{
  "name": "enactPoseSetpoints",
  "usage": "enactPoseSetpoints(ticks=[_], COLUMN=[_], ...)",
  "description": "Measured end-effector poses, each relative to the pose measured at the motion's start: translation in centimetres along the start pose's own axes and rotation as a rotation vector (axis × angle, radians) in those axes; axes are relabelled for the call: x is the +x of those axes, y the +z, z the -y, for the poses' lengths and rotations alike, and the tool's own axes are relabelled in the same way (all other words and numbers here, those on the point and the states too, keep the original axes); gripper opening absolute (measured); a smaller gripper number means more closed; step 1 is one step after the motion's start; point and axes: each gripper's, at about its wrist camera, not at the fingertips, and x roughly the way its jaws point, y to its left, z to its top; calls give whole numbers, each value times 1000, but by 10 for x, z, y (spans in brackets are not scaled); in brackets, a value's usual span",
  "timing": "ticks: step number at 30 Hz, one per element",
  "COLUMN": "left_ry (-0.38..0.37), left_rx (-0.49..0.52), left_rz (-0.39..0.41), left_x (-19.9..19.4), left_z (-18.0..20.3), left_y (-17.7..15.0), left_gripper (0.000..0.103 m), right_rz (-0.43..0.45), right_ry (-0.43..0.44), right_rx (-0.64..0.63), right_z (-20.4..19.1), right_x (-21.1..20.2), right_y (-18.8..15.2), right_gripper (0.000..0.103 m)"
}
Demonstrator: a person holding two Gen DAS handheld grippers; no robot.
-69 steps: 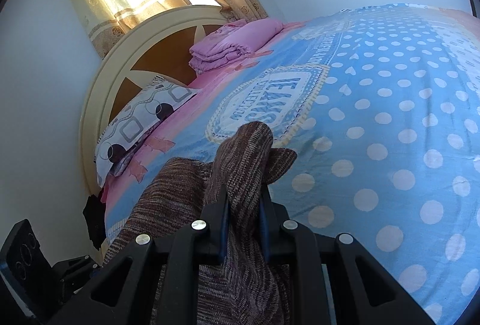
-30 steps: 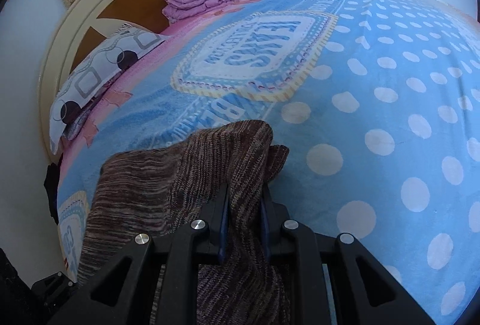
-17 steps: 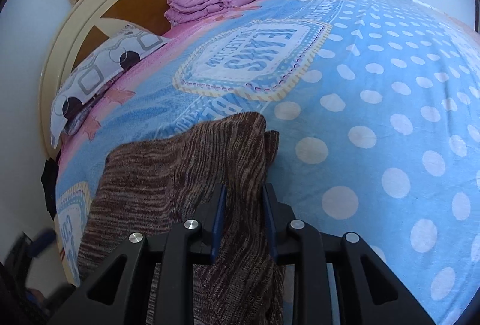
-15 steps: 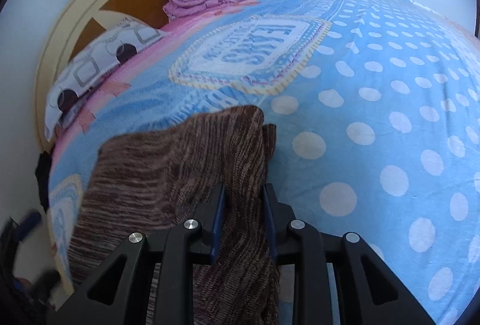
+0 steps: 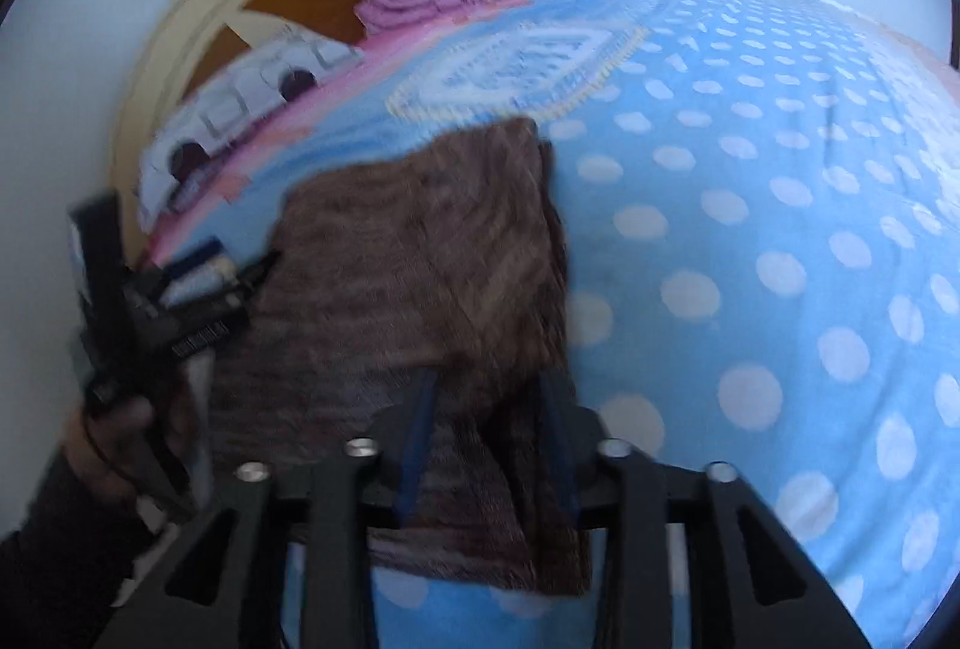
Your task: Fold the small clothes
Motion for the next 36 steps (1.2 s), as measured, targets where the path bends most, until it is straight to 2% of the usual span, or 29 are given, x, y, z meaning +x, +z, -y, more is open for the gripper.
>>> enactPoseSetpoints(ticks=[3,7,11,14,15,16,18,20,23,25,28,36], left_ry=[17,59,108,87,78,66,47,18,-30,-52,-80,-111], left_rx=[9,42,58,34,28,24,27,29,41,52,52,56], left_rz=[8,24,53,45,39,28,20,28,47,61,89,118], left_x=[-2,-2,1,0,-1,-5,-19,-36,-66,-80,-99,-119], left_z=[0,5,12,5,3,1,1,2,3,4,7,14], left_y=[-1,-4,-6,-7,-6,-6,-7,-7,-9,-9,-7,-2], left_gripper=[92,97,103,103,103,103,103,103,103,103,103,103], right_rz=[-13,-19,29,40,42,60,115,171,242,294,355,371], right_ry=[17,-29,-13,26,37,38,3,-46,-70,-85,-104,-111], right_rx=[42,59,72,115,135,161,149,107,53,21,-18,-26], right_z=[10,22,27,33,35,36,29,15,-6,-20,-35,-39], right_x=[-5,-8,1,0,-3,-11,-26,-45,-70,-87,-104,-120], right_y=[-12,-26,-32,-32,-31,-31,-29,-27,-23,-24,-29,-38], right_gripper=[3,3,3,4,9,21,35,39,44,58,61,62])
